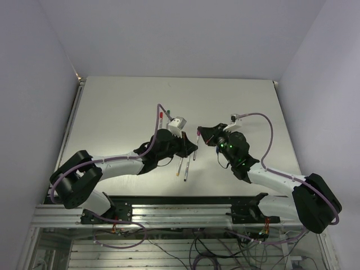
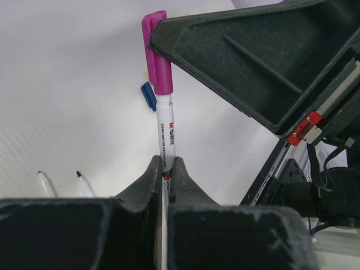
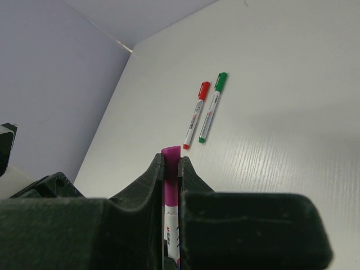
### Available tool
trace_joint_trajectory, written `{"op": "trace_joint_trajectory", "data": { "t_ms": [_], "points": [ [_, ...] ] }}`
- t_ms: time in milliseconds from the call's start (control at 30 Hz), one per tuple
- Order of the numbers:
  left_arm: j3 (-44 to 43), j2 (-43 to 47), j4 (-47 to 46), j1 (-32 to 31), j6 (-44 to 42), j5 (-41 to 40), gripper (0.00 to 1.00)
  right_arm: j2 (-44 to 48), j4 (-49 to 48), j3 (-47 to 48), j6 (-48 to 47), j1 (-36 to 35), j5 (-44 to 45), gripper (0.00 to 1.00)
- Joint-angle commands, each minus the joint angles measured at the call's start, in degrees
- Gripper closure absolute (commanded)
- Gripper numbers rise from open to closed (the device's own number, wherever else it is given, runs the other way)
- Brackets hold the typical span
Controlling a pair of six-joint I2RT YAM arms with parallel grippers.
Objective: Insert the pens into the pen caps
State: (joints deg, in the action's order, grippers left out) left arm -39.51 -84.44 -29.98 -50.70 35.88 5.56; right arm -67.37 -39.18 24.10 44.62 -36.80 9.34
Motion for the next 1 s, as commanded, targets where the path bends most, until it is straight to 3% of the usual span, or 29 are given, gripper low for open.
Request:
{"op": "trace_joint_trajectory", "data": {
  "t_ms": [0,500,967],
  "points": [
    [0.0,0.4,-6.9,0.6,0.1,-2.5,0.93,-1.1,2.6,-0.1,-1.2,-0.9,-6.4,1.00],
    [-0.1,0.0,-12.3,5.0,2.2,-3.5,0.93,-1.8,10.1,-0.2,-6.4,-4.6,-9.2,1.00],
    [-1.6,1.6,-12.9,9.3,1.3,-4.3,0.93,-9.3,14.5,2.4,-6.7,-9.3,-7.2,1.00]
  ]
}}
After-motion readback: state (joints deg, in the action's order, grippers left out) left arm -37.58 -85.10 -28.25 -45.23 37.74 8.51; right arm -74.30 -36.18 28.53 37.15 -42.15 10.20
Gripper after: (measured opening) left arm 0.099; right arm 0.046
